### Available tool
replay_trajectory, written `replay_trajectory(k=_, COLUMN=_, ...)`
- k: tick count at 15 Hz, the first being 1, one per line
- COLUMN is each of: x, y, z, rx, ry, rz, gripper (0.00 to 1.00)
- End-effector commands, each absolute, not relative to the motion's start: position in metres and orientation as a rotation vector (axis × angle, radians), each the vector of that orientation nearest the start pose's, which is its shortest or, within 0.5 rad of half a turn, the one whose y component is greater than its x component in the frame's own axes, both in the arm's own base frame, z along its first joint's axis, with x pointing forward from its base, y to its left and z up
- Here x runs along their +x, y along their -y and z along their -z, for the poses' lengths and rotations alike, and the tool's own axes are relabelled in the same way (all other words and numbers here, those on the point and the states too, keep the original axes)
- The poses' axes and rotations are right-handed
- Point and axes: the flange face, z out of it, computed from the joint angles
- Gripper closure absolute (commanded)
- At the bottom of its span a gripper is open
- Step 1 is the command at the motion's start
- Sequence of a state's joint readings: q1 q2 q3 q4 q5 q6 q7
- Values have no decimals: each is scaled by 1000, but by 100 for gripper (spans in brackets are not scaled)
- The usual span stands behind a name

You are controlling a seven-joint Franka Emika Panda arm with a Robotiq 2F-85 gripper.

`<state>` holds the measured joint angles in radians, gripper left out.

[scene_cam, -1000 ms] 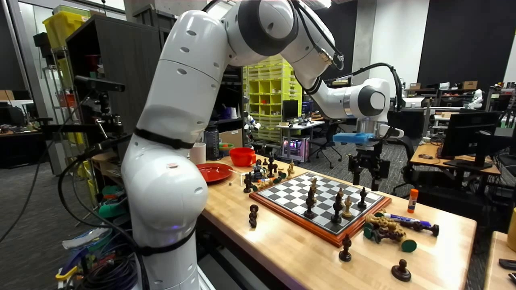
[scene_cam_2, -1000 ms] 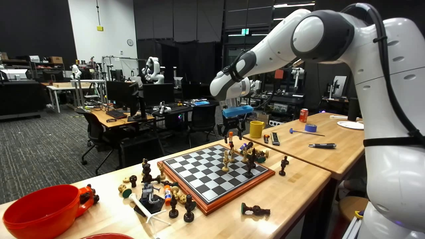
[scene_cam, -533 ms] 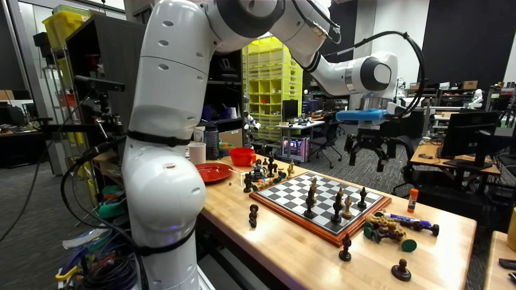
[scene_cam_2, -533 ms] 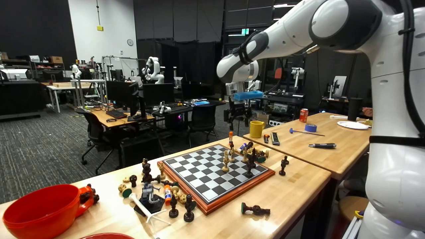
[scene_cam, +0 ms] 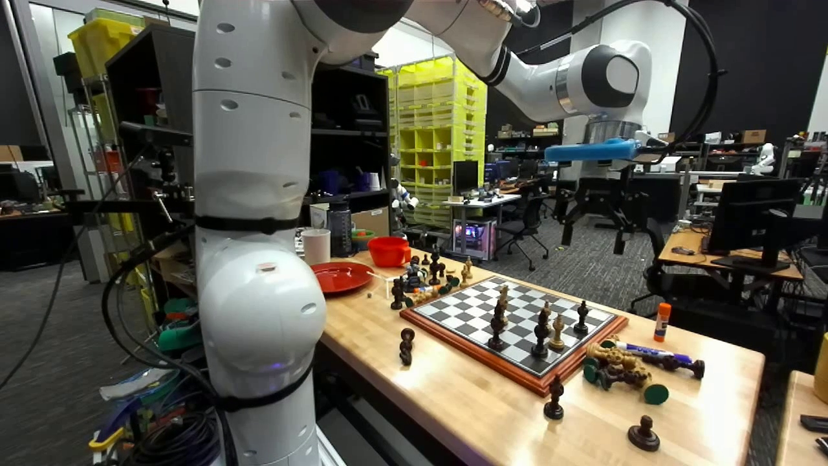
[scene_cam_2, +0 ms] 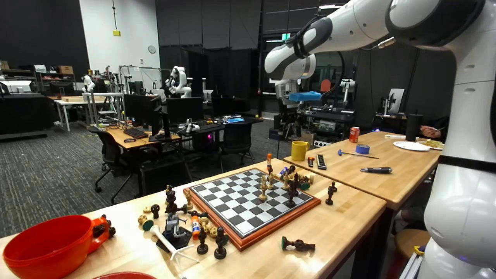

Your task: Shift one chess piece to the board

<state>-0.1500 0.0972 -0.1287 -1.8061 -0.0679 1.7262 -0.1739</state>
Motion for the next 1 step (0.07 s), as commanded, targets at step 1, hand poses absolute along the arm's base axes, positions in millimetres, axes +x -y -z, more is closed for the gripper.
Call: replay_trajectory(k=1, x=547, y=160, z=-471, rx=-3160, ry=-138, rz=-307, gripper=0)
